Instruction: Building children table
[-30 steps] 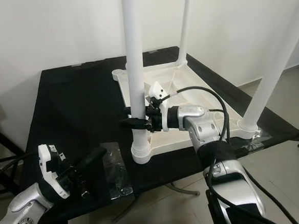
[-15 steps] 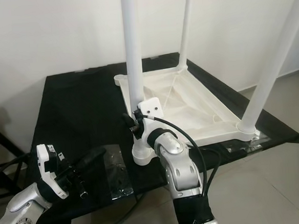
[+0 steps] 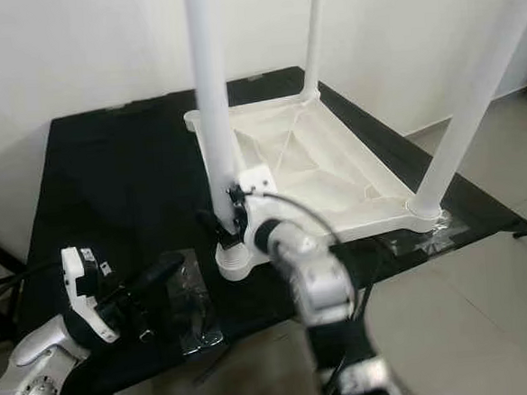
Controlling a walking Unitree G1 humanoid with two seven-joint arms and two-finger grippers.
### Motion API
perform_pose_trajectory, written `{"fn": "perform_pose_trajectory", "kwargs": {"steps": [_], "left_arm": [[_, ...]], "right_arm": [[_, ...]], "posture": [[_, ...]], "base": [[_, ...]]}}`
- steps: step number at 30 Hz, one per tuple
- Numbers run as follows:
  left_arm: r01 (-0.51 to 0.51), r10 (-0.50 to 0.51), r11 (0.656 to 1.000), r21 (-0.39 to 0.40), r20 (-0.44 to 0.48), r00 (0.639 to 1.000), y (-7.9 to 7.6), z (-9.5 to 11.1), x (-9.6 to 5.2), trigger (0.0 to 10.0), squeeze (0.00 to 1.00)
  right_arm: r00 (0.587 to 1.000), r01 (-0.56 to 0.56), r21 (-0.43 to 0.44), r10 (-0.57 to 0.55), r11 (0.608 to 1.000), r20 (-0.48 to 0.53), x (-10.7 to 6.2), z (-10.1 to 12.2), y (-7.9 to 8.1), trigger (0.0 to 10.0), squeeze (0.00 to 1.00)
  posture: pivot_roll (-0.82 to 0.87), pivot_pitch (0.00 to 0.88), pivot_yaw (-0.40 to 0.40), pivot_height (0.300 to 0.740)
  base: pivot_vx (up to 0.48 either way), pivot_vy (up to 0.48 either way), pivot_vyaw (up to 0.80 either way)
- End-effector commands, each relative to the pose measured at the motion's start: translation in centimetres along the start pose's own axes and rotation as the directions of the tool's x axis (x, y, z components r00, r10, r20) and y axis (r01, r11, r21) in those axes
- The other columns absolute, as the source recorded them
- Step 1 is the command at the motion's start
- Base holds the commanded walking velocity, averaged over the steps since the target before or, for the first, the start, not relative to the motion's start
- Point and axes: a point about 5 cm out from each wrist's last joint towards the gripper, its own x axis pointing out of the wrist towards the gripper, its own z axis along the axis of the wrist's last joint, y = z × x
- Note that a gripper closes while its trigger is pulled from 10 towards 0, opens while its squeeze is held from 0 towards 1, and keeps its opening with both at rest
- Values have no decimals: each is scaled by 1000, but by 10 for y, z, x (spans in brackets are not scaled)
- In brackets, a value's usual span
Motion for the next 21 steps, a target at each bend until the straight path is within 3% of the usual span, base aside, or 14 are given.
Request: {"fn": "perform_pose_trajectory", "kwargs": {"steps": [1, 5, 10, 14, 15, 21], "left_arm": [[-8, 8, 1000, 0, -9, 1000, 2, -1, -2, 10000, 0], [-10, 10, 1000, 2, -10, 1000, 2, -2, -2, 10000, 0], [-10, 10, 1000, 3, -12, 1000, 2, -2, -1, 10000, 0], [-7, 7, 1000, 2, -14, 1000, 2, -3, -1, 10000, 0], [-5, 5, 1000, 2, -15, 1000, 1, -3, -1, 10000, 0], [-2, 2, 1000, 0, -16, 1000, 0, -3, -1, 10000, 0]], "right_arm": [[992, -123, -39, 123, 992, -10, 4, 3, 5, 10000, 0], [976, -214, -107, 208, 971, -67, 5, 8, -5, 10000, 0], [971, -235, -116, 230, 965, -59, 12, 14, -28, 10000, 0], [951, -309, -121, 305, 943, -48, 12, 17, -33, 10000, 0], [940, -342, -121, 338, 932, -52, 10, 17, -35, 0, 0], [894, -448, -111, 440, 887, -86, 4, 11, -39, 0, 0]], "posture": [[30, 0, 7, 740], [36, 0, 2, 740], [37, 0, 4, 740], [39, 0, 6, 740], [41, 0, 5, 740], [43, 0, 1, 740]], "base": [[0, 0, 0], [0, 0, 0], [0, 0, 0], [0, 0, 0], [0, 0, 0], [0, 0, 0]]}}
